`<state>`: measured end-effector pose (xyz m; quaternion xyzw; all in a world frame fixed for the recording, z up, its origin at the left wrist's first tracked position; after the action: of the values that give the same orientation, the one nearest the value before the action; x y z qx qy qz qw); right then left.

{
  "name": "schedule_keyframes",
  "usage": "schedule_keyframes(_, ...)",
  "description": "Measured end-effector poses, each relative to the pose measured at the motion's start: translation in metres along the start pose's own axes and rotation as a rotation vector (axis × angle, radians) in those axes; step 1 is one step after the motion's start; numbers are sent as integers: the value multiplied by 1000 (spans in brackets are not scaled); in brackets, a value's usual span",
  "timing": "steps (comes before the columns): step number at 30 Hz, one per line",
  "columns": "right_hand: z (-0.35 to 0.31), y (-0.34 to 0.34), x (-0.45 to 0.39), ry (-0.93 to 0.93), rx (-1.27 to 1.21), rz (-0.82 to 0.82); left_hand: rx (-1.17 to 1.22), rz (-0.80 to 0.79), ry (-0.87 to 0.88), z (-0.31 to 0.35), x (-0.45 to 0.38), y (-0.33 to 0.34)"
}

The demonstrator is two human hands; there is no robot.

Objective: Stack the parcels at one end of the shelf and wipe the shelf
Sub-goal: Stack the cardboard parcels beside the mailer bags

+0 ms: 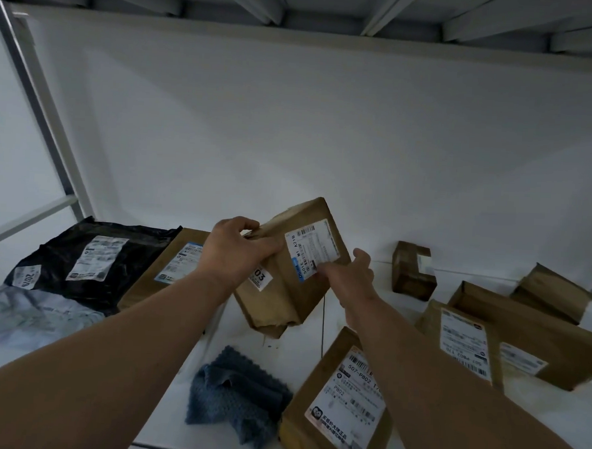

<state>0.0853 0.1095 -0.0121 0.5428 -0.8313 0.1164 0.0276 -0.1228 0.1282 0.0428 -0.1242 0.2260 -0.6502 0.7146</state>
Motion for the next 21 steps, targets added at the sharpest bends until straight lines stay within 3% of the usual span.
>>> schedule_keyframes(7,5,0,2,80,-62,-52,338,83,-305,-30,0,-21)
schedule_keyframes(12,4,18,8,189,-152,-261,675,147,-439,-46,-5,-37)
schedule_keyframes(21,-8,74,33,228,-119,-464,656,193,-416,-65,0,-76)
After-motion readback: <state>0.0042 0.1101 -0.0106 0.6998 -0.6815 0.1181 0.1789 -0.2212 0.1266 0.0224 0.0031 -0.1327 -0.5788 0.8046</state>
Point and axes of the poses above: each hand's wrist, its own x-axis away from the middle knuckle, its own y-axis out of the palm, z = x × y, the point moved 5 cm from there along -x, towards the middle knuckle, and after that the axes turned 5 degrees about -x, right-handed, at the moved point
